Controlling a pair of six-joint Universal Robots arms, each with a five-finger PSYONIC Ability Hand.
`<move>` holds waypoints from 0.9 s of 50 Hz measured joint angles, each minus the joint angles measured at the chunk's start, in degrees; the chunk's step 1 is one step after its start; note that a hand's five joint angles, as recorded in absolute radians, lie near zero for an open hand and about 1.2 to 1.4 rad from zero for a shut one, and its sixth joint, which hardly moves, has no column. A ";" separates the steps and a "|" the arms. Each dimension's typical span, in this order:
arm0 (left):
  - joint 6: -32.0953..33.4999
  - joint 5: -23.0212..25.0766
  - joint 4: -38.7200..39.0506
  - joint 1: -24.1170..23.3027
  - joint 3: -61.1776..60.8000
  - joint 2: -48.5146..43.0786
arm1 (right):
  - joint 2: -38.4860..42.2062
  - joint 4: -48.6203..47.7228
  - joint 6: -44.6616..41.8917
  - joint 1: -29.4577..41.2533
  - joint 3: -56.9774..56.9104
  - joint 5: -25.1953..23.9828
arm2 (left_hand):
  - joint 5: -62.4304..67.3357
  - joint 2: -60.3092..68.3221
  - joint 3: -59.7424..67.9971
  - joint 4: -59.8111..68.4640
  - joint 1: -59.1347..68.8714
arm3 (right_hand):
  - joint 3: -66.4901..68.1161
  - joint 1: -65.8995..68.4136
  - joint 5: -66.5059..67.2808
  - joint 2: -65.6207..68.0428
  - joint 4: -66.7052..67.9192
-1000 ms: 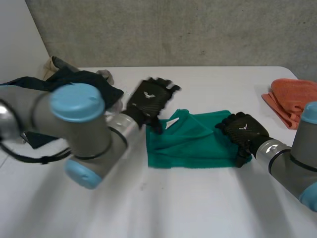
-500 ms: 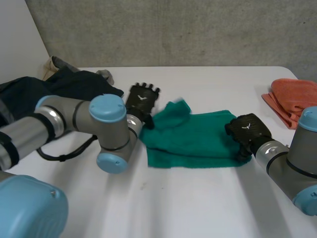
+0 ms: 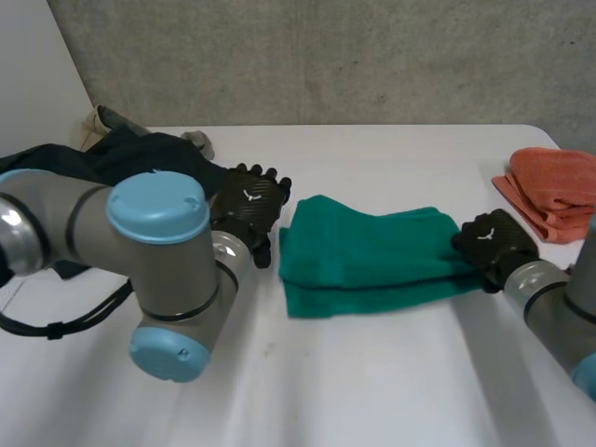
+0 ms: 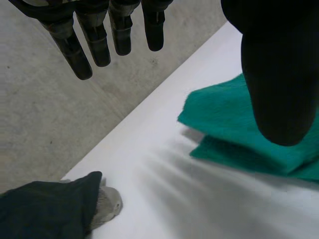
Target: Fold the laundry.
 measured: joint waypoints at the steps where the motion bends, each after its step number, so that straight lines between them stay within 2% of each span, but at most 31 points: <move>1: 0.00 0.05 0.00 0.08 -0.95 1.19 | -0.61 0.40 -2.21 -0.53 0.05 0.42 | -0.11 -0.11 0.00 0.00 0.00 | 0.00 0.00 0.00 0.00 0.00; 6: 0.00 0.21 0.05 0.64 -4.23 5.67 | -1.91 0.68 -11.91 -1.61 -1.41 2.52 | -0.16 -0.16 0.00 0.00 0.00 | 0.00 0.00 0.00 0.00 0.01; 10: 0.00 0.22 0.09 1.40 -5.65 8.06 | -1.89 -2.38 -15.97 1.48 -4.23 2.15 | -0.16 -0.16 0.00 0.00 0.00 | 0.10 0.00 0.17 0.00 0.05; 13: -0.02 0.14 0.10 1.92 -6.16 9.11 | -1.53 -6.41 -17.10 6.48 -5.73 -0.94 | -0.16 -0.16 0.00 0.00 0.00 | 0.13 0.00 0.53 0.00 0.05; 17: -0.06 0.01 0.12 2.45 -6.71 10.09 | 0.04 -13.10 -17.44 14.74 -5.71 -9.33 | -0.16 -0.16 0.00 0.00 0.00 | 0.13 0.00 0.70 0.00 0.06; 22: -0.08 -0.06 0.18 2.65 -7.26 10.40 | 3.82 -16.37 -18.27 20.11 -3.09 -17.77 | -0.16 -0.16 0.00 0.00 0.00 | 0.13 0.00 0.77 0.00 0.06; 24: -0.09 -0.05 0.29 2.74 -7.32 10.39 | 5.24 -16.31 -18.89 21.10 -2.31 -19.43 | -0.16 -0.16 0.00 0.00 0.00 | -10.29 -9.39 -9.11 -10.18 -10.59; 25: -0.10 -0.03 0.38 2.82 -7.24 10.36 | 5.93 -15.98 -19.13 21.44 -2.01 -19.69 | -0.16 -0.16 0.00 -0.01 0.00 | -21.81 -19.90 -19.68 -22.16 -22.06; 28: -0.13 0.05 0.64 2.97 -6.53 10.16 | 6.46 -14.90 -18.13 21.60 -2.01 -17.87 | -0.16 -0.16 0.00 -0.01 0.00 | -47.54 -45.68 -47.11 -48.38 -47.98; 29: -0.14 0.06 0.71 2.99 -6.19 10.07 | 6.37 -14.68 -17.60 21.55 -2.07 -17.23 | -0.16 -0.16 0.00 -0.01 0.00 | -49.05 -47.55 -48.46 -50.35 -49.51; 30: -0.18 0.08 0.87 3.01 -5.40 9.85 | 5.79 -14.27 -15.80 21.31 -2.25 -15.93 | -0.16 -0.16 0.00 -0.01 0.00 | -54.29 -51.01 -52.91 -54.30 -54.66; 32: -0.32 0.09 1.07 3.00 -4.12 9.45 | 4.06 -13.73 -11.15 20.59 -2.54 -13.83 | -0.16 -0.16 0.00 -0.01 0.00 | -55.95 -51.43 -53.80 -55.15 -56.34; 37: -1.97 0.25 1.47 2.56 1.42 7.08 | -2.35 -12.46 8.83 17.40 -3.14 -10.48 | -0.16 -0.16 0.00 -0.01 0.00 | -55.99 -51.43 -53.80 -55.15 -56.47; 38: -2.93 0.49 1.52 2.29 3.46 5.89 | -4.20 -11.67 16.20 15.97 -3.50 -9.96 | -0.16 -0.16 0.00 0.00 0.00 | -55.99 -51.43 -53.80 -55.15 -56.47; 40: -4.19 1.21 1.51 1.82 5.87 4.24 | -6.12 -9.89 25.09 13.75 -4.31 -9.54 | -0.16 -0.16 0.00 -0.01 0.00 | -55.99 -51.43 -53.80 -55.15 -56.47; 43: -6.52 3.95 1.19 0.53 10.18 0.62 | -7.18 -4.93 34.61 9.78 -6.69 -9.29 | -0.16 -0.16 0.00 -0.01 0.00 | -55.99 -51.43 -53.80 -55.15 -56.47; 45: -7.74 6.34 0.71 -0.45 12.60 -1.95 | -6.22 -0.65 37.67 7.49 -9.05 -9.29 | -0.16 -0.16 0.00 -0.01 0.00 | -55.99 -51.43 -53.92 -55.15 -56.47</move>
